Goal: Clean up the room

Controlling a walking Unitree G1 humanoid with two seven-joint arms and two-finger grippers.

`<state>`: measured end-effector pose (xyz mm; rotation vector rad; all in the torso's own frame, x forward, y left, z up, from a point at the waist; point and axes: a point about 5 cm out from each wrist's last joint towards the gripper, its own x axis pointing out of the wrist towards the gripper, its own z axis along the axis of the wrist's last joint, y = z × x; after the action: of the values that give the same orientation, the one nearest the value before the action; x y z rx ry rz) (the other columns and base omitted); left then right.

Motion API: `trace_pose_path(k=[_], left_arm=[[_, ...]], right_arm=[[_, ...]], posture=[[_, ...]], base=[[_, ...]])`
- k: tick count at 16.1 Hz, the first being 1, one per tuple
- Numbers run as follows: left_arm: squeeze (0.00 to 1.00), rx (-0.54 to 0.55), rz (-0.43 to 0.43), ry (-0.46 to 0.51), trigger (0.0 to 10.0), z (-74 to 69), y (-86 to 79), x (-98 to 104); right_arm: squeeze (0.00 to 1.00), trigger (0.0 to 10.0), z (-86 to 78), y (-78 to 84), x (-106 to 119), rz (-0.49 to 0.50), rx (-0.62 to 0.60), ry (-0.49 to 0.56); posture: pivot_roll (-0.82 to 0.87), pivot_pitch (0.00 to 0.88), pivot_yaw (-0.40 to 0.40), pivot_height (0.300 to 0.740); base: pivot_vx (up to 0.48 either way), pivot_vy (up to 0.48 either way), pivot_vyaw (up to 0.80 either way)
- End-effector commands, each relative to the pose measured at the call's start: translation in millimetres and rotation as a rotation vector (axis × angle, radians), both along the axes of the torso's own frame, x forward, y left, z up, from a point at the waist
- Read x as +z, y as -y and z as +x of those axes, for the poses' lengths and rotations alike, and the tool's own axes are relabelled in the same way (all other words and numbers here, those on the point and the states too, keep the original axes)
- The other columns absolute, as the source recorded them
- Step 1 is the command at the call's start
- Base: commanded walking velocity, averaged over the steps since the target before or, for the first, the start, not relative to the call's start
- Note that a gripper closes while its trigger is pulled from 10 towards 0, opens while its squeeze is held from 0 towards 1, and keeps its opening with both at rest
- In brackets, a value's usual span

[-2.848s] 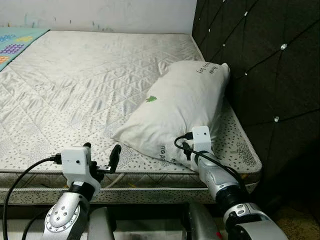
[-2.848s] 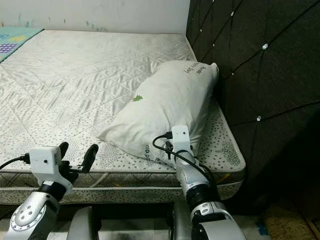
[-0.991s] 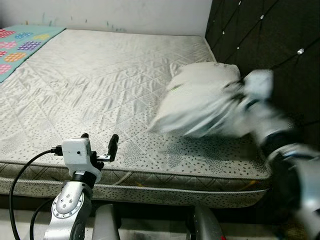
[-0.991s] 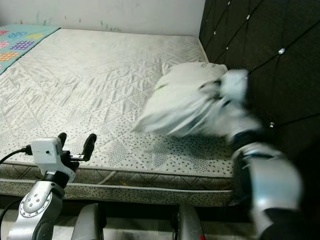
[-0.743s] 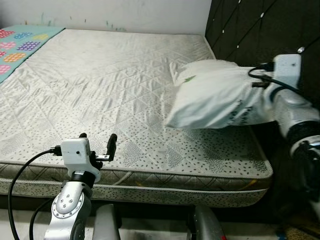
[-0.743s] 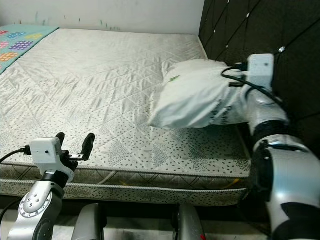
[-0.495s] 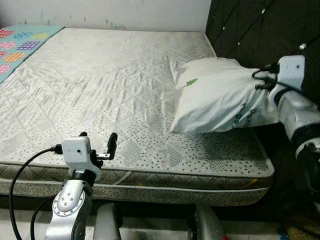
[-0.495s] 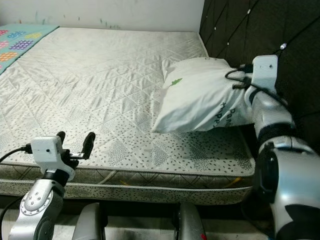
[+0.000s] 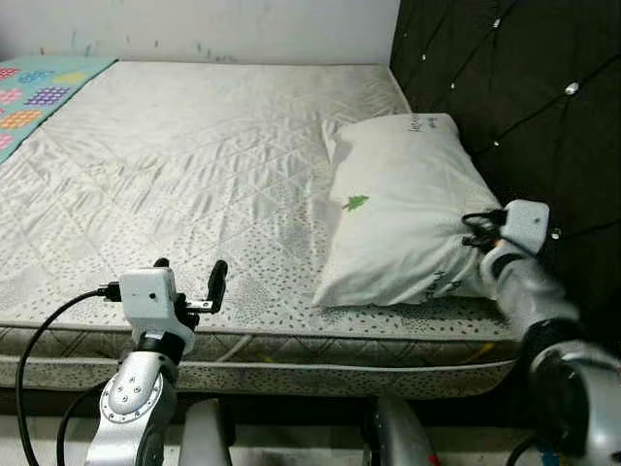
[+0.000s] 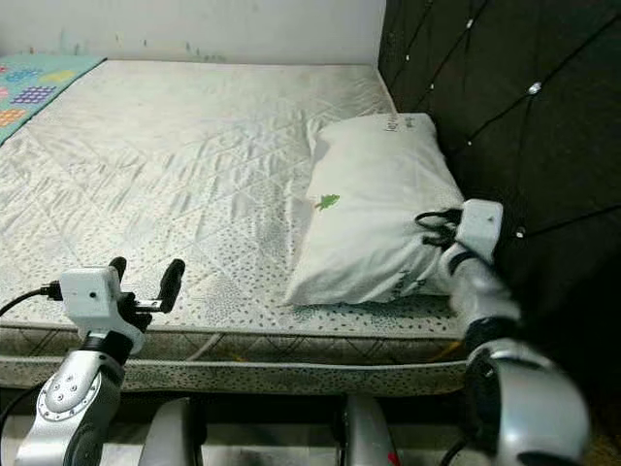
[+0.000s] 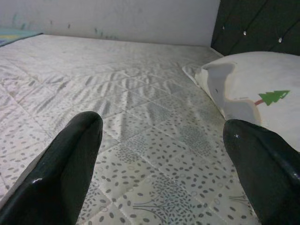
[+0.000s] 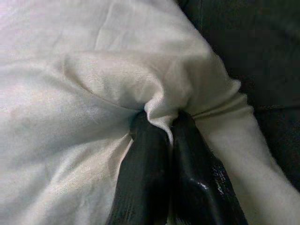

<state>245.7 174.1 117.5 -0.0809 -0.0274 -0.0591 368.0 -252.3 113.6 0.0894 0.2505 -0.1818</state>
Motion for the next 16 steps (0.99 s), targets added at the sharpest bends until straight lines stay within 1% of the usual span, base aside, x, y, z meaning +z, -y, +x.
trace_pose_path(k=[1, 4, 5, 6, 7, 8, 9, 11, 15, 16], left_arm=[[0.00, -0.006, 0.010, -0.002, 10.0, -0.1, -0.3, 1], [0.00, -0.013, 0.014, -0.003, 10.0, 0.0, -1.3, 2], [0.00, -0.016, 0.017, -0.003, 10.0, 0.0, -2.4, 2], [0.00, -0.016, 0.018, -0.003, 10.0, 0.0, -2.5, 2], [0.00, -0.016, 0.019, -0.004, 10.0, -0.7, -3.2, 2], [0.00, -0.017, 0.019, -0.006, 10.0, -0.9, -2.8, 2], [0.00, -0.019, 0.018, -0.009, 10.0, -1.6, -2.3, 1], [0.00, -0.030, 0.020, -0.013, 10.0, -1.5, -1.9, 1], [0.00, -0.043, 0.026, -0.010, 10.0, 2.1, -2.6, 3], [0.00, -0.046, 0.028, -0.012, 10.0, 1.9, -2.9, 2]], right_arm=[[0.00, 0.0, 2.5, -4.0, 7, 0.018, -0.011, 0.070], [0.00, 0.0, -3.4, 3.8, 3, 0.047, -0.056, 0.094], [0.00, 0.0, -10.1, 10.6, -2, 0.065, -0.079, 0.102], [0.00, 0.0, -12.3, 11.8, -4, 0.065, -0.081, 0.104], [0.00, 0.0, -22.2, 15.5, -13, 0.067, -0.092, 0.102], [0.00, 0.0, -27.5, 17.1, -18, 0.076, -0.101, 0.101], [0.00, 0.0, -36.6, 17.1, -27, 0.087, -0.106, 0.096], [0.00, 0.0, -55.3, 11.3, -43, 0.101, -0.109, 0.080], [0.00, 0.0, -77.9, 3.0, -50, 0.123, -0.097, 0.085], [0.00, 0.0, -85.5, 3.3, -53, 0.117, -0.097, 0.063]], posture=[[0.07, 0.000, -0.006, 0.553], [0.07, 0.000, 0.001, 0.553], [0.06, 0.000, 0.001, 0.553], [0.06, 0.000, 0.001, 0.553], [0.06, 0.000, 0.002, 0.553], [0.06, 0.000, 0.002, 0.553], [0.06, 0.000, 0.008, 0.553], [0.05, 0.000, 0.017, 0.553], [0.04, 0.000, 0.026, 0.553], [0.04, 0.000, 0.026, 0.553]], base=[[0.000, 0.000, 0.00], [0.000, 0.000, 0.00], [0.000, 0.000, 0.00], [0.000, 0.000, 0.00], [0.000, 0.000, 0.00], [0.000, 0.000, 0.00], [0.000, 0.000, 0.00], [0.000, 0.000, 0.00], [0.000, 0.000, 0.00], [0.000, 0.000, 0.00]])
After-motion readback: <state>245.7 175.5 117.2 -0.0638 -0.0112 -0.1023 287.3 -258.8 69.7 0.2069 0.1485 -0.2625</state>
